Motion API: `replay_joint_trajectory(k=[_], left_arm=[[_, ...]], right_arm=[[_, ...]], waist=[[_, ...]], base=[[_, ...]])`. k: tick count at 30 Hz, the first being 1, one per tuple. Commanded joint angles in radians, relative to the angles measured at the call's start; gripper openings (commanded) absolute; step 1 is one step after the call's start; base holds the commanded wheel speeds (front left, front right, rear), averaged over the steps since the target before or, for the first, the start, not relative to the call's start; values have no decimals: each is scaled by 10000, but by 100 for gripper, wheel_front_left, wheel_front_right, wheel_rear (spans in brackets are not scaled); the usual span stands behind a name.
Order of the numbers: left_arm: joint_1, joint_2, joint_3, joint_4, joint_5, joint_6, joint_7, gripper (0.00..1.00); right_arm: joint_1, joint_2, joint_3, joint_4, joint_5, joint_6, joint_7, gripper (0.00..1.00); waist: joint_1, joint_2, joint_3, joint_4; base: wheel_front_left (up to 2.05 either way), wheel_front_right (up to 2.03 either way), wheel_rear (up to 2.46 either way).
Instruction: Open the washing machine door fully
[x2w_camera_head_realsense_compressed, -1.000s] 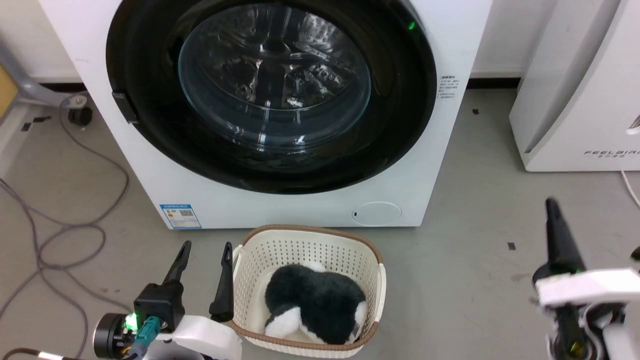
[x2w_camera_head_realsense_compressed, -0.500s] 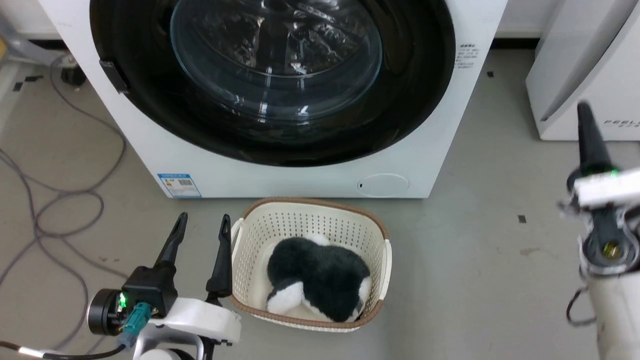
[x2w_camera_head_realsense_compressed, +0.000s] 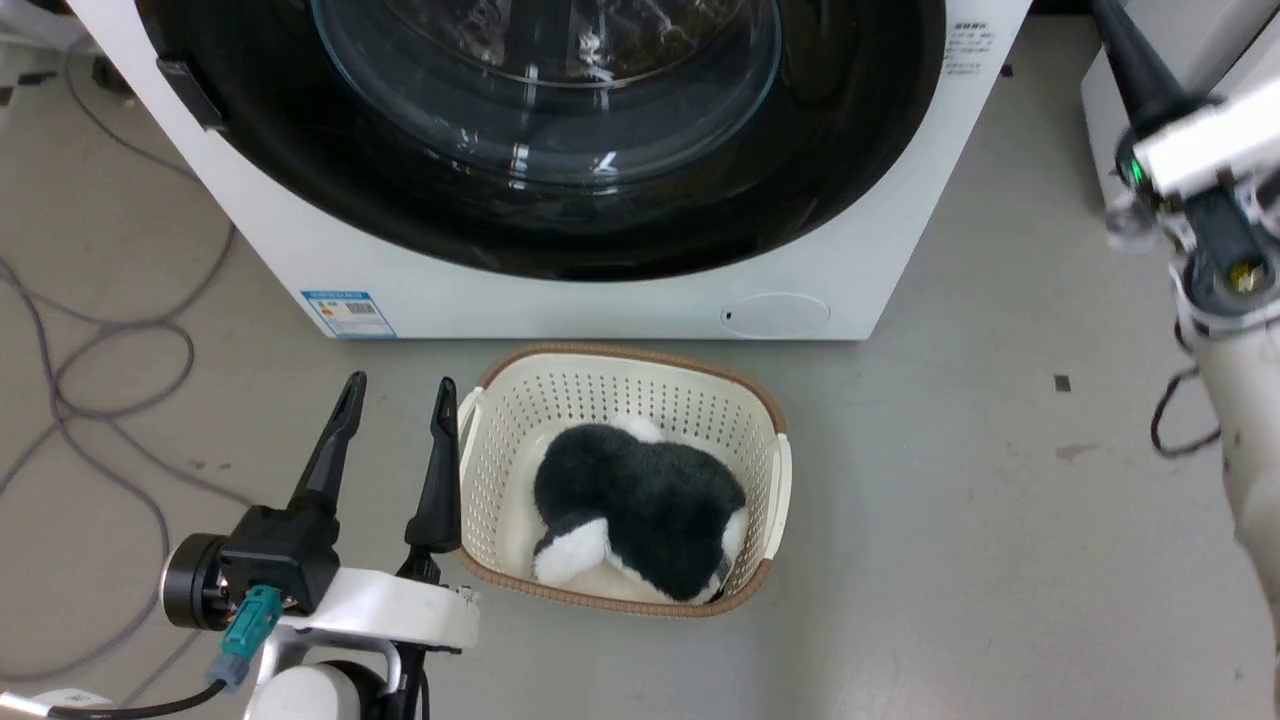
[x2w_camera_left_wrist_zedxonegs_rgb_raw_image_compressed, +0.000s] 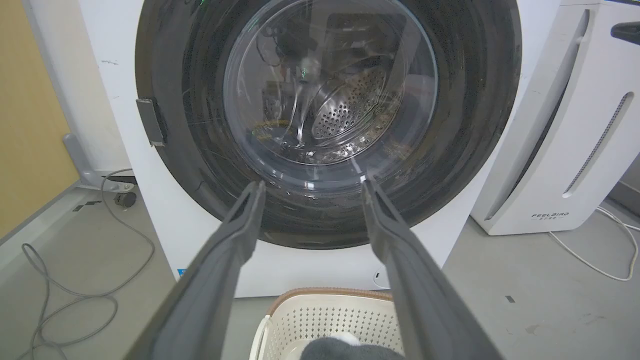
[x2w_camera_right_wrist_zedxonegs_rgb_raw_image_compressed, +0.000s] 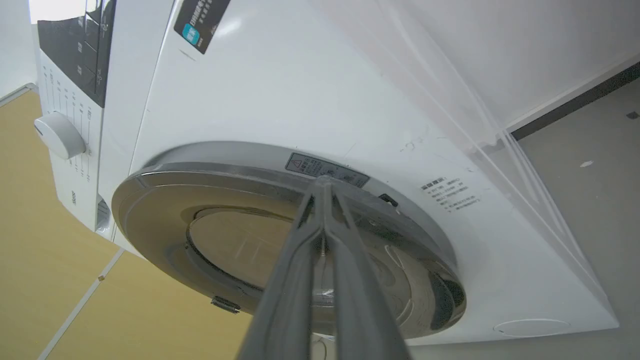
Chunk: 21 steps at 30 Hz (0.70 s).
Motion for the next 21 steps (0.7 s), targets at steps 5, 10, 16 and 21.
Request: replay_joint_trajectory(k=[5,10,16,21], left_arm=[[-300,11,28,-186,-72,-113,-207,100],[-459,10,10,-302,-121,-175,-312,100],[-650,9,5,-431,-200,-234,-437,100],[-807,9,-33,-475,-288,-266,-542,100]], right_arm=[[-1884,-66,930,1344,637,8,830,0],[-3265,-21,1563,2336,993,8,1379,0],[-4711,52,2468,3323,1250,8,2265,0],[-5685,171,3151,4063,1513,9,2938,0]], waist=[[-2,0,403,58],[-2,0,717,121],[-2,0,1153,164],[-2,0,1466,193]], base=[[0,0,0],[0,0,0],[0,0,0],[0,0,0]])
